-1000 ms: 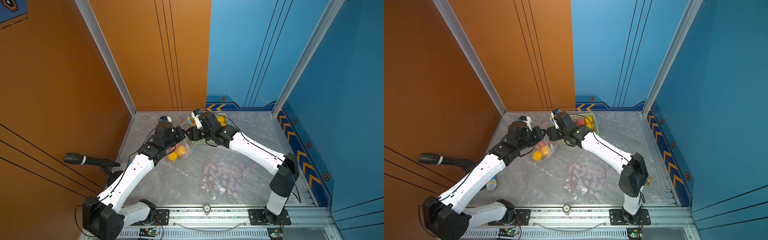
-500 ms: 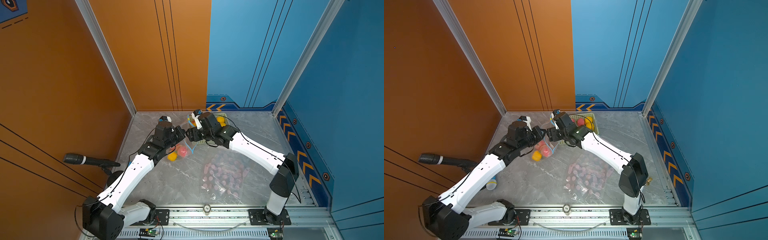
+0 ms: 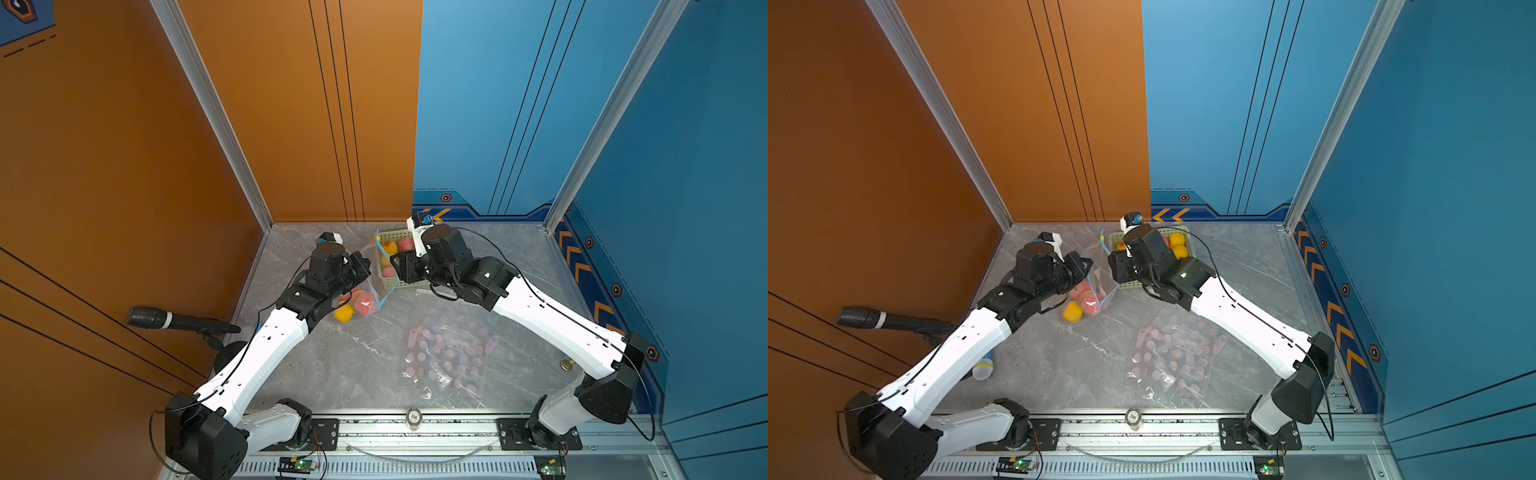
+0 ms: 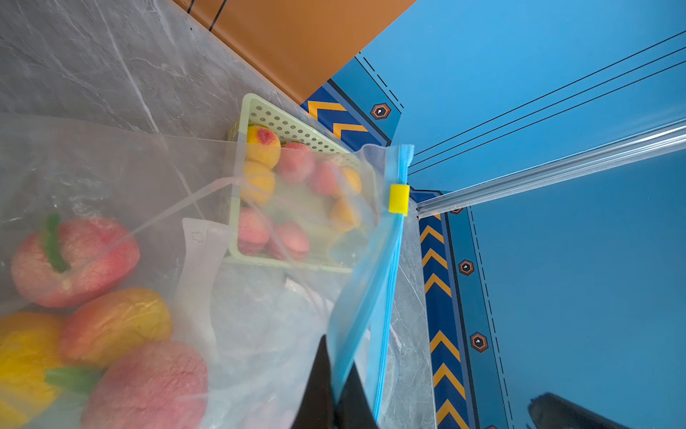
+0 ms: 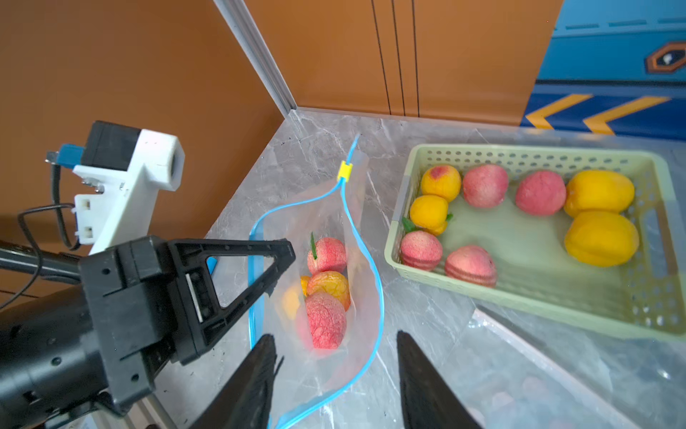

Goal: Place the peach in a zip-top bag and seal the zipper
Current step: Place the peach in the zipper food storage bag, then adjust the zipper food storage bag at the center of the board.

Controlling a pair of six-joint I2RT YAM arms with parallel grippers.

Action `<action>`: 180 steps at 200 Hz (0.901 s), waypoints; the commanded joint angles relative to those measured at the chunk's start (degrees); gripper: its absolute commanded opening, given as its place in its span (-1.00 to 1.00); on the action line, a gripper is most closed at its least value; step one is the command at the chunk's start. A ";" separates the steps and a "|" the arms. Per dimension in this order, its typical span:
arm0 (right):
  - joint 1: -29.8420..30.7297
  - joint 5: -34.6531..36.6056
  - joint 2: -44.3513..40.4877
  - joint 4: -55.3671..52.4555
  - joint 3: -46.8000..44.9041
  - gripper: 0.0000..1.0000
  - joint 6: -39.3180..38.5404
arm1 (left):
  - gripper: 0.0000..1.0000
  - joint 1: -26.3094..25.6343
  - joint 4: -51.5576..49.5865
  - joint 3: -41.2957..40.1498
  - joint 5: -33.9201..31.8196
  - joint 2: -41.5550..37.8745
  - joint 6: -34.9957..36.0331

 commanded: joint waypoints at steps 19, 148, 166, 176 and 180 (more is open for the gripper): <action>-0.42 -2.88 1.07 0.47 -5.21 0.00 9.50 | -1.00 0.15 1.69 0.14 -1.35 0.35 -0.39; 0.58 -6.44 7.25 3.97 -5.70 0.08 14.70 | -1.00 0.87 4.16 -0.94 -0.77 1.12 -0.86; 0.58 -7.54 8.48 4.26 -4.96 -0.06 14.77 | -1.00 0.91 4.59 -0.94 -0.18 1.52 -1.02; 0.64 -7.83 9.21 3.95 -4.02 -0.15 14.43 | -1.00 1.00 4.77 -0.94 -0.08 1.74 -1.11; 0.61 -7.81 9.45 3.78 -3.70 -0.19 14.19 | -1.00 1.00 4.78 -0.94 0.00 1.73 -1.13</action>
